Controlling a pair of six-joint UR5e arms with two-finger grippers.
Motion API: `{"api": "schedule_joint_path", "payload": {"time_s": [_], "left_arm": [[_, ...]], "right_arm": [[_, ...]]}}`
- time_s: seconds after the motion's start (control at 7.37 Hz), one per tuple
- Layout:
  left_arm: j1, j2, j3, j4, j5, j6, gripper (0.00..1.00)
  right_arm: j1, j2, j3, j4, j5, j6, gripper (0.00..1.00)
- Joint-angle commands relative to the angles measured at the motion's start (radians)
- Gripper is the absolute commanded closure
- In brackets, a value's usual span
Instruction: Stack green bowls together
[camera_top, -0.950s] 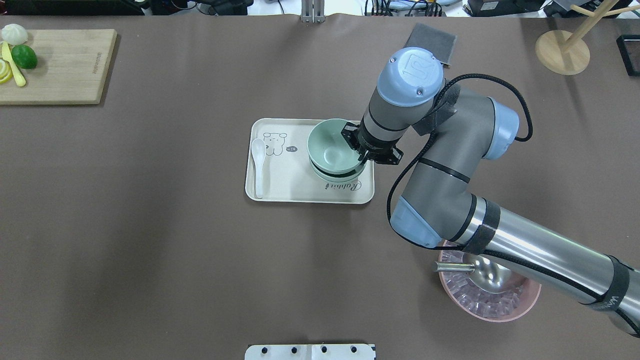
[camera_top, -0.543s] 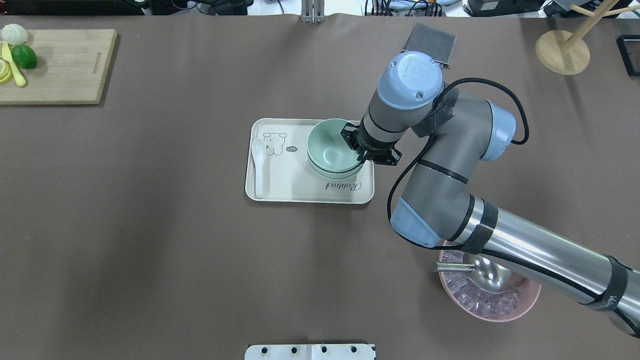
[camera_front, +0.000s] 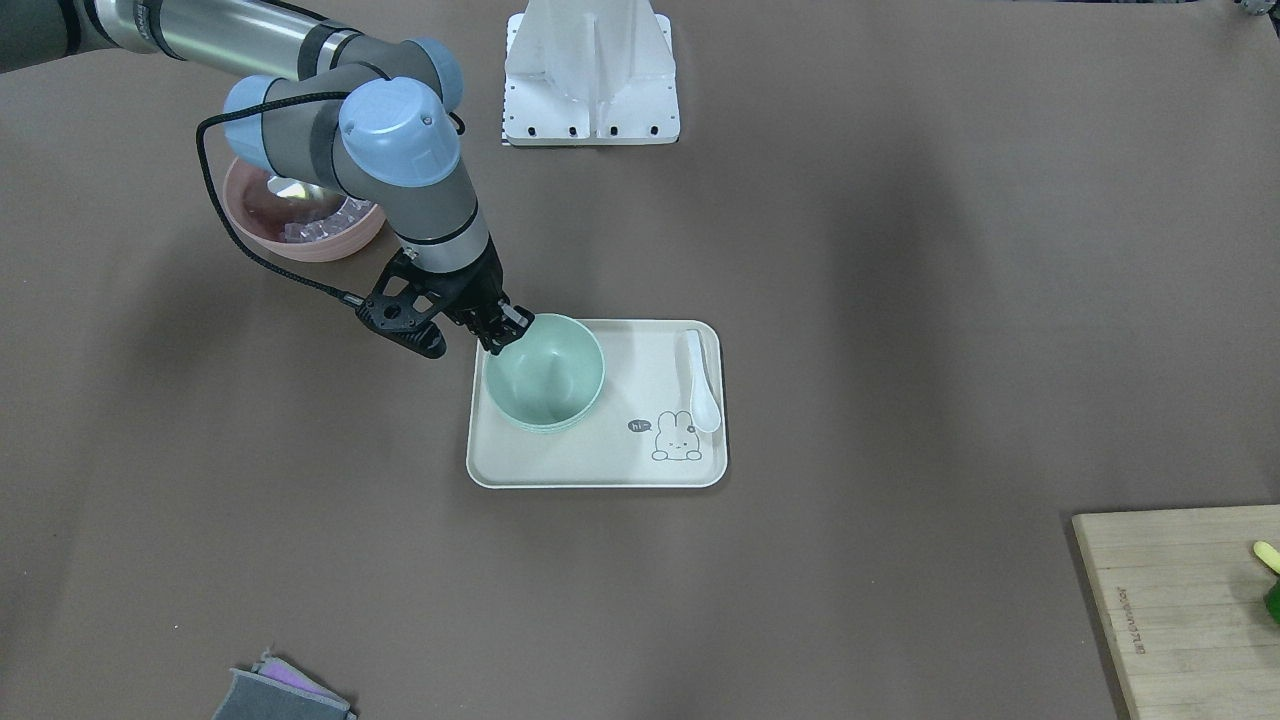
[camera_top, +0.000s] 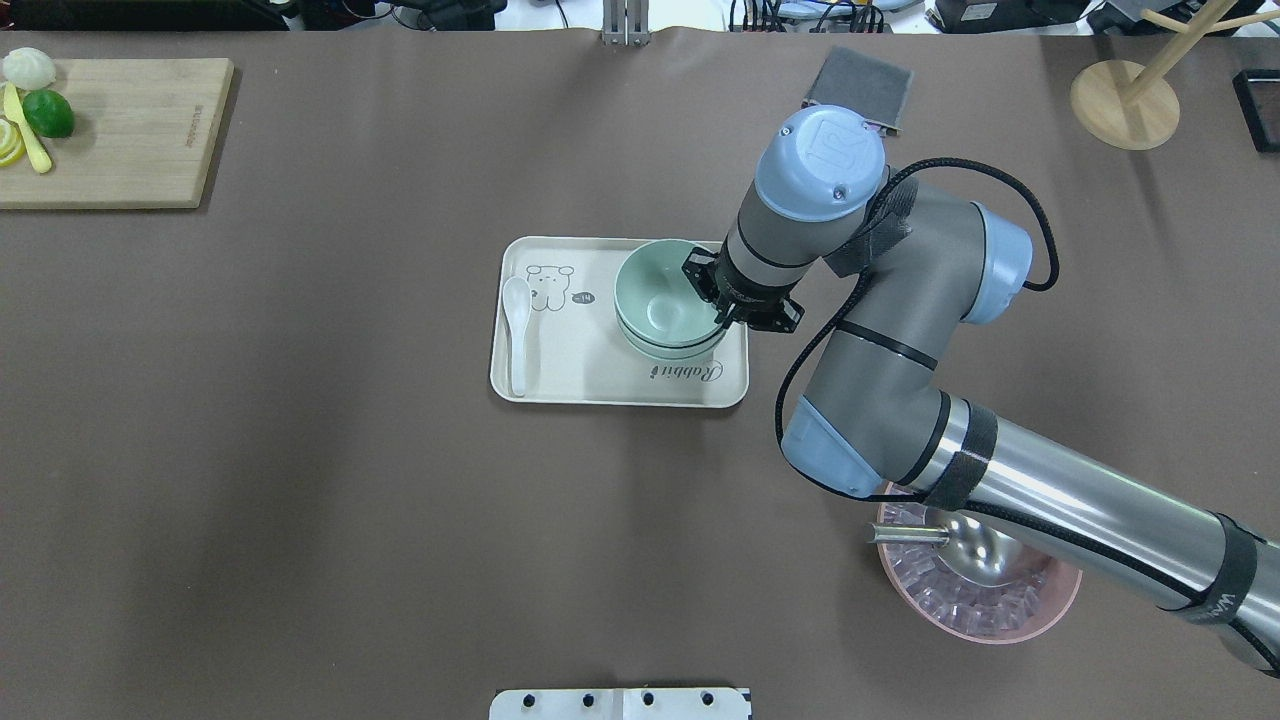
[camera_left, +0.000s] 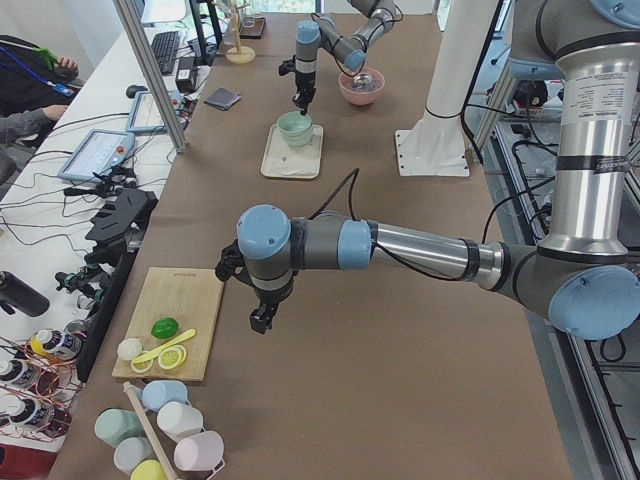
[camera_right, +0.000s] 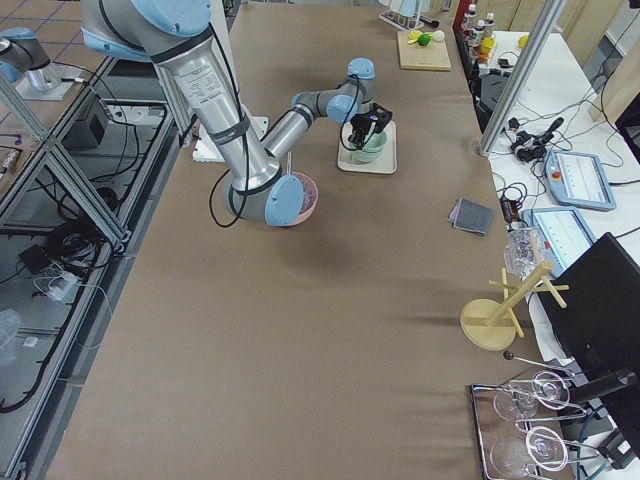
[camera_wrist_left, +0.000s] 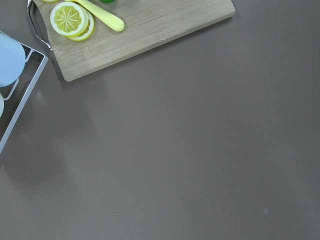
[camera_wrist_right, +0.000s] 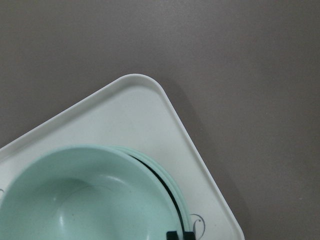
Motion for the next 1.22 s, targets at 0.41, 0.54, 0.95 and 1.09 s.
{"api": "schedule_joint_path", "payload": {"time_s": [0.41, 0.54, 0.95, 1.09], "left_arm": [[0.000, 0.000, 0.001, 0.002, -0.001, 0.000, 0.02], [0.000, 0.000, 0.001, 0.004, -0.001, 0.000, 0.02], [0.002, 0.000, 0.001, 0.002, -0.001, 0.000, 0.02], [0.002, 0.000, 0.003, 0.004, -0.001, 0.000, 0.02]], "right_arm": [[-0.002, -0.004, 0.005, -0.015, 0.001, -0.002, 1.00], [-0.002, -0.004, 0.005, -0.015, 0.001, -0.002, 1.00], [-0.003, -0.003, 0.005, -0.014, -0.001, -0.008, 1.00], [-0.005, -0.004, 0.005, -0.014, -0.001, -0.012, 1.00]]}}
